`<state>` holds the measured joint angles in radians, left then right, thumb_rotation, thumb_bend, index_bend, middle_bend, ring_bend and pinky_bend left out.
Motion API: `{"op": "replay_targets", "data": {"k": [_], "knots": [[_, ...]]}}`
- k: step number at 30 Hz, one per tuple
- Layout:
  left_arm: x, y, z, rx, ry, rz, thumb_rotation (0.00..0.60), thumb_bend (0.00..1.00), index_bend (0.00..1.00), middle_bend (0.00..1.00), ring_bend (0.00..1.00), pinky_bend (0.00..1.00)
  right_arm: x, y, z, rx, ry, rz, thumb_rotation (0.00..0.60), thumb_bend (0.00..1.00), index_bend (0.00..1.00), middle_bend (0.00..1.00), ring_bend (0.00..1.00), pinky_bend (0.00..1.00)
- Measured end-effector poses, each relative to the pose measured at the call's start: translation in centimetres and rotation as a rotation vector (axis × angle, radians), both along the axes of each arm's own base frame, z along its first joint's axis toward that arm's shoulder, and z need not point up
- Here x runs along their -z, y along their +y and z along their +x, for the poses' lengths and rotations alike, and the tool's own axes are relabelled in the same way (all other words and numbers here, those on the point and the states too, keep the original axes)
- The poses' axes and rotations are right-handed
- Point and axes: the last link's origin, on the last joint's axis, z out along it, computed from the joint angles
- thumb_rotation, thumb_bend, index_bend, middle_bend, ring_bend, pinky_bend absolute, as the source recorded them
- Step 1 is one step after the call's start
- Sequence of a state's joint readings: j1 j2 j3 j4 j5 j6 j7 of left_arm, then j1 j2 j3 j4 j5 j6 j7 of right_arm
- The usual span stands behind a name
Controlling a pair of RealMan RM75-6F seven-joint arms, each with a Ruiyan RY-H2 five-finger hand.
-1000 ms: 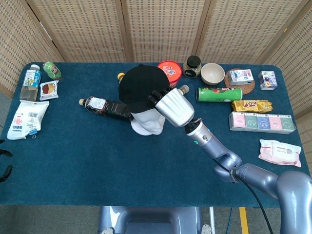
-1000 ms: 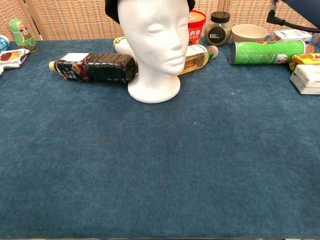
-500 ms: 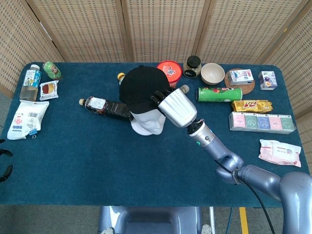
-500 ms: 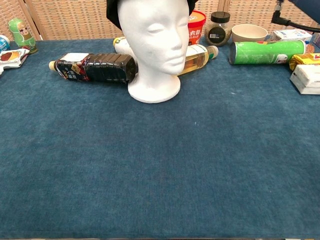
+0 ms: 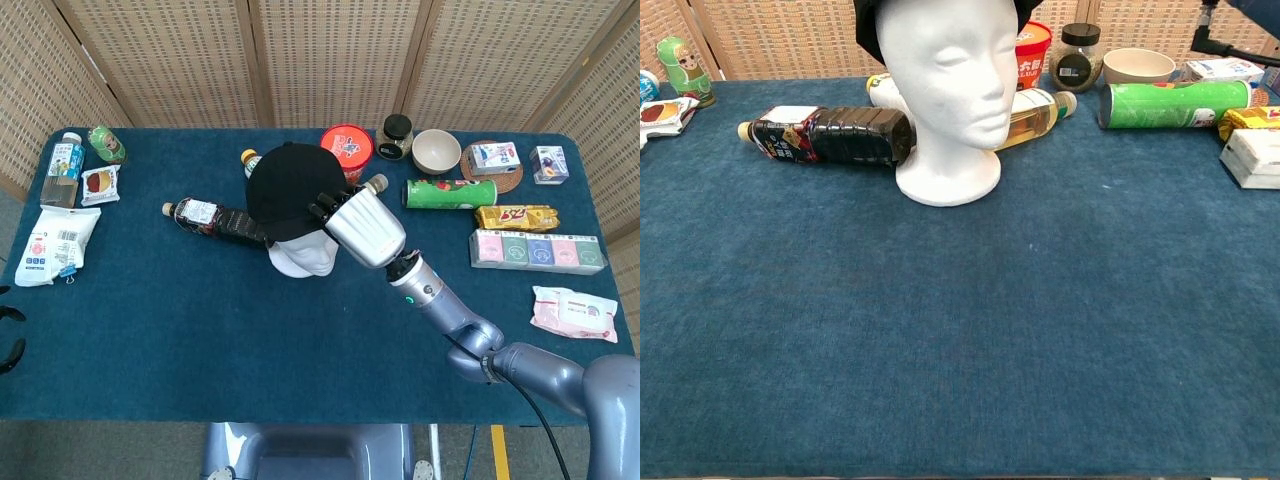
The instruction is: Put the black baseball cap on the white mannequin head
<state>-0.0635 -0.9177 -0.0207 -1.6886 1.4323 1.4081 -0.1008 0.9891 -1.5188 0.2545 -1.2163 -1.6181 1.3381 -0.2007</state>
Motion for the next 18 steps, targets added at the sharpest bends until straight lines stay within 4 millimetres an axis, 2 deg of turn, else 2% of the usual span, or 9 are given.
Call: {"op": "replay_targets", "data": {"k": [13, 18], "knots": [[0.03, -0.03, 0.11, 0.005, -0.001, -0.001, 0.600, 0.37, 0.39, 0.16, 0.08, 0.14, 0.23, 0.72, -0.64, 0.011, 0.013, 0.017, 0.600, 0.69, 0.82, 0.74, 0.79, 0.81], [0.06, -0.07, 0.12, 0.005, -0.002, -0.001, 0.600, 0.37, 0.39, 0.16, 0.08, 0.14, 0.15, 0.69, -1.02, 0.021, 0.038, 0.007, 0.600, 0.68, 0.73, 0.68, 0.75, 0.79]]}}
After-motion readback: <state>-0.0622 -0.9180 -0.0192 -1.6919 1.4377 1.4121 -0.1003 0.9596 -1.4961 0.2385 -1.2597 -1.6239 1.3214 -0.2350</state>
